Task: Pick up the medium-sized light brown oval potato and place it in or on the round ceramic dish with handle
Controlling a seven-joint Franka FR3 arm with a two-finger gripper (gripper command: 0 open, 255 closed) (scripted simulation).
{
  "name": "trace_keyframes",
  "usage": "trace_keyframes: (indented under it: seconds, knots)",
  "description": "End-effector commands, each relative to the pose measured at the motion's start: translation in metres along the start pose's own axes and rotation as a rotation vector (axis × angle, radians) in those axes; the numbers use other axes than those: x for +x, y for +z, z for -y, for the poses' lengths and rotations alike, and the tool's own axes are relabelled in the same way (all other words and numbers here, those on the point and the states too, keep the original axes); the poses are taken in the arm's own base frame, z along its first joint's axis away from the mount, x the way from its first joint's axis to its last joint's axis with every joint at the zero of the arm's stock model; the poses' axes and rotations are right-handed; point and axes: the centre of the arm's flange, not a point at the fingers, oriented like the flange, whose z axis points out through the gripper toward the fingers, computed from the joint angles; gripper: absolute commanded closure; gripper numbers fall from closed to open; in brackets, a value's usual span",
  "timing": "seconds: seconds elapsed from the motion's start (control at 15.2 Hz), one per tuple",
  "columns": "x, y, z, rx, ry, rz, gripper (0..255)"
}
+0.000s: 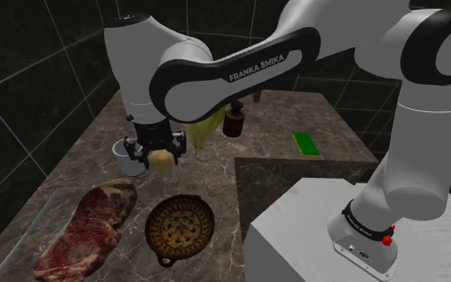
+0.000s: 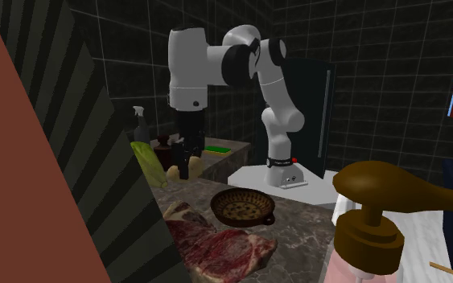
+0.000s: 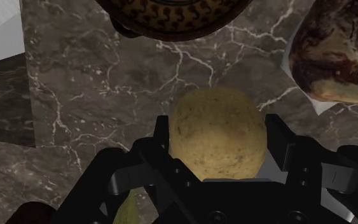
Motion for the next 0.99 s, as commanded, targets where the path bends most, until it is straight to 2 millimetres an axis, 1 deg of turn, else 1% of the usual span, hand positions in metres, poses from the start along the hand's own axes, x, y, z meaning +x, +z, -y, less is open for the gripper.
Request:
trace_keyframes:
  seconds: [0.0,0.07,0.13,0.79,0.86,0.92]
  knots:
    - [0.000,-0.010,-0.001,0.000,0.000,0.000,255]
    - [0.000,-0.015,-0.001,0.000,0.000,0.000,255]
    - [0.000,-0.015,-0.001,0.000,0.000,0.000,255]
    - [-0.129,-0.020,-0.029,0.000,0.000,0.000,255]
    - [-0.154,-0.020,-0.034,0.000,0.000,0.000,255]
    - [-0.154,-0.015,-0.034,0.000,0.000,0.000,255]
